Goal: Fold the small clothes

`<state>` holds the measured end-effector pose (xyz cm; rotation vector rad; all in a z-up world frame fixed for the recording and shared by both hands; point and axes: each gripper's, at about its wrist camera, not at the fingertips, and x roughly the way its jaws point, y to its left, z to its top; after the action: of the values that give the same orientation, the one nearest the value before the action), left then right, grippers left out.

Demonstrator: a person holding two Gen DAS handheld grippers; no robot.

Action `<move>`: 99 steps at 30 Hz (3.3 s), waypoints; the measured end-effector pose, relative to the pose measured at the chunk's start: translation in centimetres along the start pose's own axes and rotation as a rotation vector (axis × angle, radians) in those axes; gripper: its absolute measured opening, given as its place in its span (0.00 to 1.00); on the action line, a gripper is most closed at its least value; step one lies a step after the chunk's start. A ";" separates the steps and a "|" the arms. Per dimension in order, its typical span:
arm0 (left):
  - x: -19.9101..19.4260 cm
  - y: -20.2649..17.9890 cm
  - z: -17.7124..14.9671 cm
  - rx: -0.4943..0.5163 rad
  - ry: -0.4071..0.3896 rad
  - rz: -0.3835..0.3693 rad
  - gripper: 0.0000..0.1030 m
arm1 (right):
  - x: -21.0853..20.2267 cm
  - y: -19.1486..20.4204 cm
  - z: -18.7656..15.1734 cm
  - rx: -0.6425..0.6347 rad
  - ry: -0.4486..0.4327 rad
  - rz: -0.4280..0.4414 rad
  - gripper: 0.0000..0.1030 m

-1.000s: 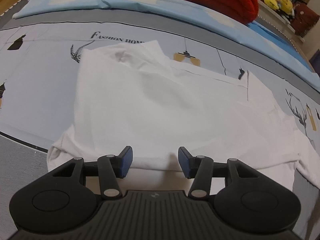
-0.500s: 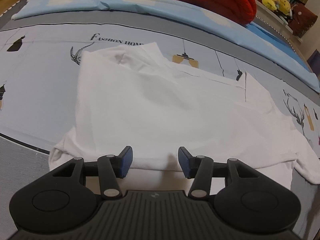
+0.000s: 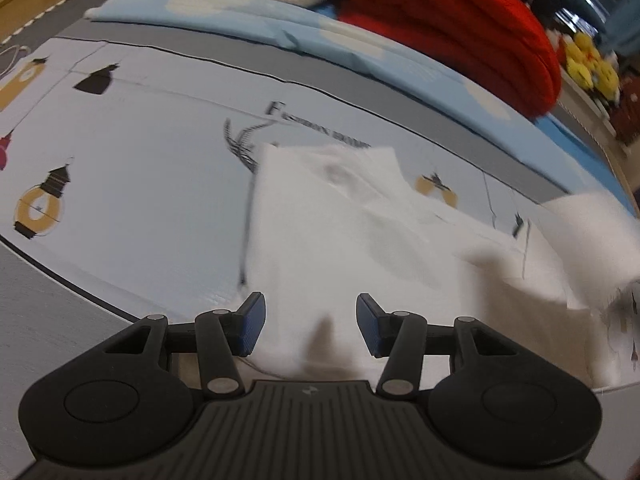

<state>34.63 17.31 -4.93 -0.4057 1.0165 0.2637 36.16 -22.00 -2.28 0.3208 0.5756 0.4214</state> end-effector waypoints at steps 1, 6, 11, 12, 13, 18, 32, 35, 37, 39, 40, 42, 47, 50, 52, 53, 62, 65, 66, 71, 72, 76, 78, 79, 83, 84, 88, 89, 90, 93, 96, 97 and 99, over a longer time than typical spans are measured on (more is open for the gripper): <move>0.1 0.3 0.2 -0.011 0.003 -0.001 0.54 | 1.7 1.6 -1.5 -0.024 0.132 0.105 0.12; 0.8 1.6 0.7 -0.082 0.035 -0.061 0.54 | 5.2 4.2 -6.4 -0.074 0.487 0.125 0.19; 1.9 1.7 0.8 -0.127 0.048 -0.097 0.53 | 5.3 0.6 -5.9 0.044 0.522 -0.094 0.30; 2.2 1.7 0.7 -0.132 0.052 -0.100 0.52 | 5.1 -0.3 -5.8 0.085 0.515 -0.146 0.30; 2.5 1.7 0.7 -0.137 0.057 -0.102 0.52 | 4.9 -1.3 -5.9 0.126 0.509 -0.191 0.31; 4.9 1.2 0.2 -0.138 0.117 -0.095 0.49 | 4.2 -6.4 -5.3 0.330 0.482 -0.340 0.32; 0.0 4.0 0.5 -0.200 0.011 0.054 0.05 | 1.2 -11.7 -3.5 0.548 0.302 -0.445 0.35; 0.0 4.8 0.5 -0.218 0.012 0.049 0.06 | 1.0 -12.9 -4.3 0.604 0.319 -0.464 0.34; -0.3 4.3 0.8 -0.199 -0.018 0.021 0.09 | 1.2 -13.0 -4.3 0.609 0.320 -0.466 0.34; 0.1 3.4 0.9 -0.175 -0.013 -0.038 0.09 | 1.4 -12.7 -4.2 0.597 0.323 -0.472 0.34; 0.6 3.1 0.7 -0.169 0.007 -0.067 0.11 | 1.6 -12.6 -4.2 0.588 0.327 -0.477 0.34; 2.6 2.9 0.4 -0.172 0.099 -0.087 0.17 | 1.8 -12.4 -4.1 0.575 0.337 -0.487 0.34; 3.4 2.5 0.6 -0.158 0.133 -0.084 0.21 | 1.6 -11.6 -2.6 0.503 0.283 -0.472 0.35; 2.2 2.2 1.5 -0.109 0.025 -0.057 0.46 | 1.3 -11.3 -1.0 0.379 0.200 -0.485 0.40; 2.6 2.4 2.1 -0.096 -0.005 -0.010 0.58 | 1.3 -11.8 -0.3 0.323 0.165 -0.521 0.47; 3.0 2.7 2.2 -0.097 -0.006 0.011 0.61 | 1.5 -12.2 -0.2 0.311 0.163 -0.538 0.50; 5.4 3.7 3.2 -0.078 0.025 -0.025 0.61 | 5.7 -15.7 -0.9 0.241 0.297 -0.480 0.52; 6.1 3.1 3.5 -0.028 0.014 -0.021 0.47 | 6.8 -15.3 -0.9 0.211 0.307 -0.440 0.46; 6.2 3.0 3.5 -0.008 0.016 -0.035 0.17 | 7.1 -15.2 -0.9 0.205 0.305 -0.432 0.38; 4.1 1.8 4.3 0.060 -0.130 -0.051 0.08 | 6.9 -14.0 0.4 0.164 0.204 -0.393 0.07; 3.7 1.5 4.5 0.071 -0.150 -0.049 0.10 | 6.5 -13.5 0.9 0.149 0.152 -0.369 0.07; 3.2 1.2 5.2 0.049 -0.125 -0.012 0.35 | 6.4 -12.9 2.1 0.131 0.116 -0.408 0.24; 2.5 0.9 5.0 0.062 -0.126 -0.012 0.35 | 7.0 -13.8 1.5 0.153 0.211 -0.500 0.33; 2.1 0.6 4.9 0.077 -0.120 -0.027 0.34 | 6.7 -14.0 1.4 0.164 0.208 -0.515 0.33; 2.4 0.1 3.7 0.137 -0.037 -0.061 0.35 | 5.1 -13.2 1.6 0.143 0.189 -0.446 0.33; 3.2 0.3 3.2 0.142 0.010 -0.057 0.35 | 4.9 -12.9 1.4 0.134 0.209 -0.402 0.34; 4.6 1.6 1.3 0.123 0.134 0.011 0.34 | 6.5 -14.3 -1.6 0.090 0.474 -0.476 0.53; 3.5 1.1 1.4 0.144 0.128 0.031 0.34 | 6.1 -14.7 -2.2 0.100 0.484 -0.508 0.59; 2.0 0.4 1.5 0.173 0.088 0.035 0.34 | 5.4 -14.9 -2.2 0.125 0.478 -0.505 0.57; -3.7 -1.6 0.9 0.258 -0.093 -0.017 0.35 | 2.5 -13.0 -0.2 0.085 0.394 -0.534 0.50; -8.6 -2.4 -0.9 0.299 -0.232 -0.056 0.36 | -2.1 -10.5 2.3 0.061 0.238 -0.502 0.50; -10.2 -2.3 -1.8 0.299 -0.255 -0.041 0.36 | -3.6 -10.0 2.9 0.080 0.194 -0.483 0.49; -13.4 -1.8 -3.7 0.282 -0.279 -0.034 0.37 | -7.7 -8.5 3.9 0.111 0.092 -0.442 0.49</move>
<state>25.73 13.75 5.34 -0.1255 0.7575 0.1383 35.08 -33.60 0.83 0.2714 0.7404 -0.0225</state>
